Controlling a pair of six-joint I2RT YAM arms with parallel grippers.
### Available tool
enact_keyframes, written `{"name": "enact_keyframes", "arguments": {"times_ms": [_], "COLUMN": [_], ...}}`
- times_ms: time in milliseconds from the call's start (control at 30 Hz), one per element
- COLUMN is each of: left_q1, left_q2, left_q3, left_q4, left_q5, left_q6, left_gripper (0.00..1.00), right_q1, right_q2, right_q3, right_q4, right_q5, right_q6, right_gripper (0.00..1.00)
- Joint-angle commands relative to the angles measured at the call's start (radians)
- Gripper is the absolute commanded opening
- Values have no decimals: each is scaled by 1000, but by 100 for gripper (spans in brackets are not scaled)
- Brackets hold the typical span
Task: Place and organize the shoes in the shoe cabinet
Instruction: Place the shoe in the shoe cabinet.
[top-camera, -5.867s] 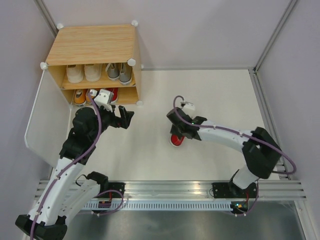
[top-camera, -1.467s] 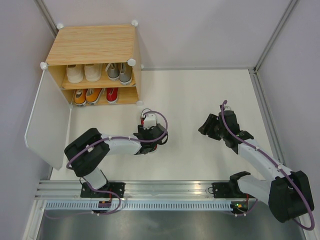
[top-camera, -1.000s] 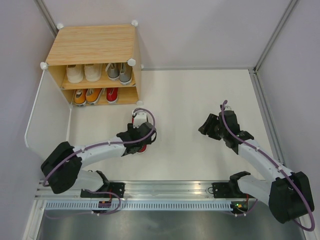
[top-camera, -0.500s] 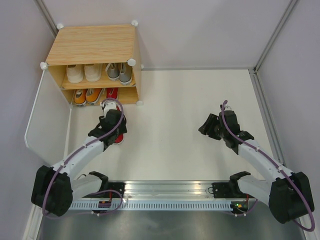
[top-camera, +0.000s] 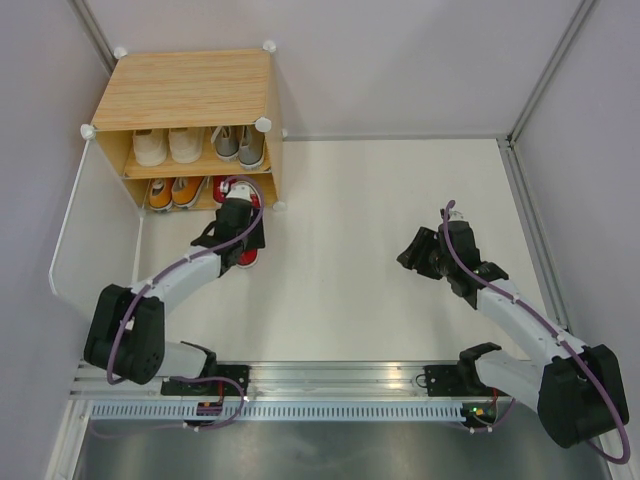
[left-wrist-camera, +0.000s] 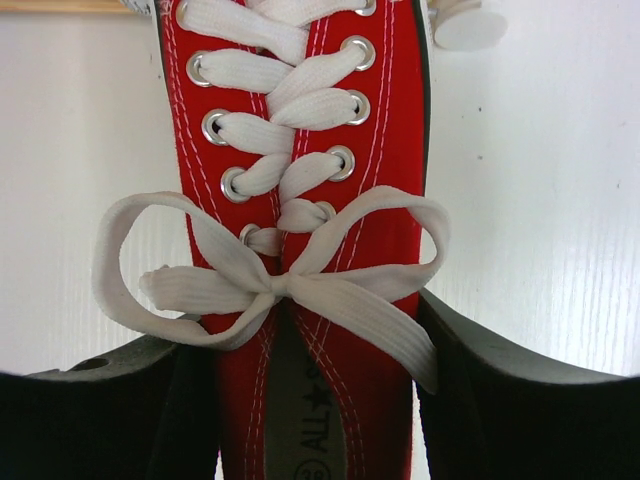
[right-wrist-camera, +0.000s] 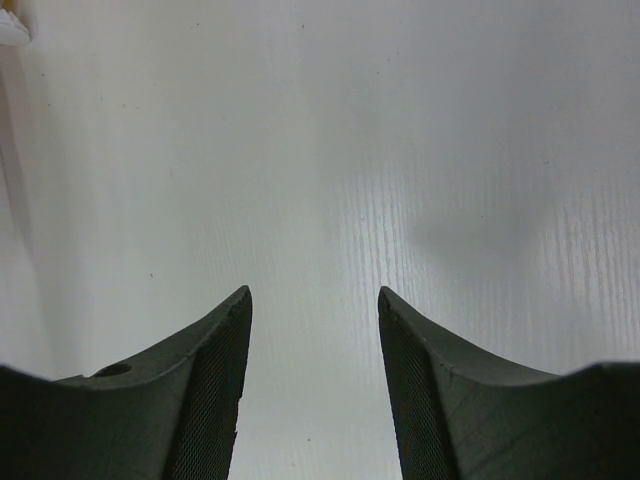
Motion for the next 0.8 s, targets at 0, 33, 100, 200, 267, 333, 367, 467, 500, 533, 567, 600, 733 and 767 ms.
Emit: {"name": "enact_keyframes", "arguments": {"times_ms": [0, 33, 100, 200, 267, 333, 367, 467, 500, 533, 567, 600, 733, 767], "left_q1": [17, 20, 31, 43, 50, 60, 66, 80, 80, 84, 86, 90, 103, 109], "left_q2": [39, 56, 93, 139, 162, 197, 210, 268, 292, 303, 316, 326, 372, 391], "left_q3": [89, 95, 123, 146, 154, 171, 177, 210, 227, 232, 240, 250, 279, 284], "left_q4": [177, 185, 202, 233, 283, 323, 335, 369, 378, 389, 413, 423, 469, 475], "left_q5": [3, 4, -2, 4, 21, 33, 37, 49, 58, 58, 61, 63, 86, 84], "left_q6": [62, 69, 72, 94, 115, 128, 131, 144, 155, 158, 161, 166, 168, 166], "left_gripper": [2, 2, 2, 2, 2, 3, 3, 4, 4, 4, 5, 5, 8, 9], "right_q1": [-4, -4, -4, -4, -4, -4, -4, -4, -4, -4, -4, -4, -4, -2], "right_q2": [-19, -19, -19, -19, -19, -16, -16, -13, -8, -8, -5, 0, 9, 15], "right_q3": [-9, -9, -9, -9, -9, -7, -6, -3, -1, -1, 2, 2, 7, 11], "right_q4": [33, 32, 32, 32, 32, 32, 32, 30, 27, 27, 27, 26, 26, 26], "right_q5": [23, 23, 25, 31, 37, 40, 43, 54, 58, 60, 63, 63, 86, 89], "right_q6": [-15, -17, -17, -18, -18, -20, -21, -23, -26, -24, -26, -26, -29, -29], "right_gripper": [58, 58, 58, 58, 57, 57, 57, 57, 57, 57, 57, 57, 56, 56]}}
